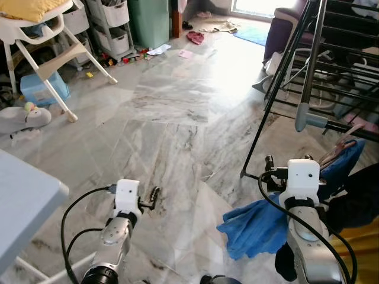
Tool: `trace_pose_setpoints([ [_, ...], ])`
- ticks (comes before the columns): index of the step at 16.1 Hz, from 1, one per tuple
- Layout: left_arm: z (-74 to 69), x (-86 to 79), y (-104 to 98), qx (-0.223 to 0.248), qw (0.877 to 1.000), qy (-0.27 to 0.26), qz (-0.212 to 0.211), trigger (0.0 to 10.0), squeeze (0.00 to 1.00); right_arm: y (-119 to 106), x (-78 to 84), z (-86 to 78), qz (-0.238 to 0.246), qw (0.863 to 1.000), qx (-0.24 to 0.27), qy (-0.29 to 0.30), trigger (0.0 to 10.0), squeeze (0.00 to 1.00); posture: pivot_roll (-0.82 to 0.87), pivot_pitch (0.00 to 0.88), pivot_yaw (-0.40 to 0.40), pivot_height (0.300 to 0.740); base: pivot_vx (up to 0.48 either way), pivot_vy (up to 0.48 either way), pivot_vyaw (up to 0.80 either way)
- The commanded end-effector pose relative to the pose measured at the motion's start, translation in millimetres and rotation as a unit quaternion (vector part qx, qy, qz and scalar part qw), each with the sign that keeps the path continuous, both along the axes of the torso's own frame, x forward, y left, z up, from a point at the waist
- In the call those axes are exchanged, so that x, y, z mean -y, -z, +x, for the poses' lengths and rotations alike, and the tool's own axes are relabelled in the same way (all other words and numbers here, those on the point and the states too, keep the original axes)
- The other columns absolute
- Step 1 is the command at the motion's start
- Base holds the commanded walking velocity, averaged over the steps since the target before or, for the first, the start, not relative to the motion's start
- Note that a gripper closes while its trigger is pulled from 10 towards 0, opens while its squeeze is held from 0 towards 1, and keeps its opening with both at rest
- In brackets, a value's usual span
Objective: Hang hanger
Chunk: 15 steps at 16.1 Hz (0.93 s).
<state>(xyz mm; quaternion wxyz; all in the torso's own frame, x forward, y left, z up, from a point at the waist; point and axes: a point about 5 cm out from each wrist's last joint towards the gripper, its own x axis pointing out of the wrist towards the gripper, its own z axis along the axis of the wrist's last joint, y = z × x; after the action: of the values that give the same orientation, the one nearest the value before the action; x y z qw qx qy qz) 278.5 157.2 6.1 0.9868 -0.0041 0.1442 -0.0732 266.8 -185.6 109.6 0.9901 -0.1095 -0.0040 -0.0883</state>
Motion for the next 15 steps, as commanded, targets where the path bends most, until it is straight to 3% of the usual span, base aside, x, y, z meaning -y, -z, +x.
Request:
trace_pose_setpoints([
  [1, 0.7, 1.5, 0, -0.004, 1.000, 0.004, -0.002, 10.0, 0.00, -2, 2.3, -1.6, 0.002, 1.000, 0.000, 0.008, 10.0, 0.00, -0.20, 0.122, -0.003, 0.740, 0.000, 0.000, -0.80],
  [5, 0.8, 2.6, 0, -0.002, 1.000, 0.012, 0.002, 10.0, 0.00, -1, 2.8, -1.7, 0.001, 1.000, -0.002, 0.014, 10.0, 0.00, -0.20, 0.130, -0.001, 0.740, 0.000, 0.000, -0.80],
  [7, 0.3, 4.7, 2, -0.009, 1.000, 0.026, -0.009, 10.0, 0.00, 3, 4.2, -0.9, 0.027, 0.999, -0.015, 0.024, 10.0, 0.00, -0.20, 0.133, -0.001, 0.740, 0.000, 0.000, -0.79],
  [11, 1.1, 8.0, 3, -0.025, 0.997, 0.061, -0.034, 10.0, 0.00, 13, 3.7, 12.7, 0.060, 0.996, -0.057, 0.037, 10.0, 0.00, -0.21, 0.140, 0.016, 0.740, 0.000, 0.000, 0.00],
  [15, 3.9, 5.3, 1, -0.026, 0.996, 0.079, -0.038, 10.0, 0.00, 9, -3.7, 38.1, 0.090, 0.991, -0.081, 0.055, 10.0, 0.00, -0.21, 0.146, 0.025, 0.740, 0.000, 0.000, 0.00],
])
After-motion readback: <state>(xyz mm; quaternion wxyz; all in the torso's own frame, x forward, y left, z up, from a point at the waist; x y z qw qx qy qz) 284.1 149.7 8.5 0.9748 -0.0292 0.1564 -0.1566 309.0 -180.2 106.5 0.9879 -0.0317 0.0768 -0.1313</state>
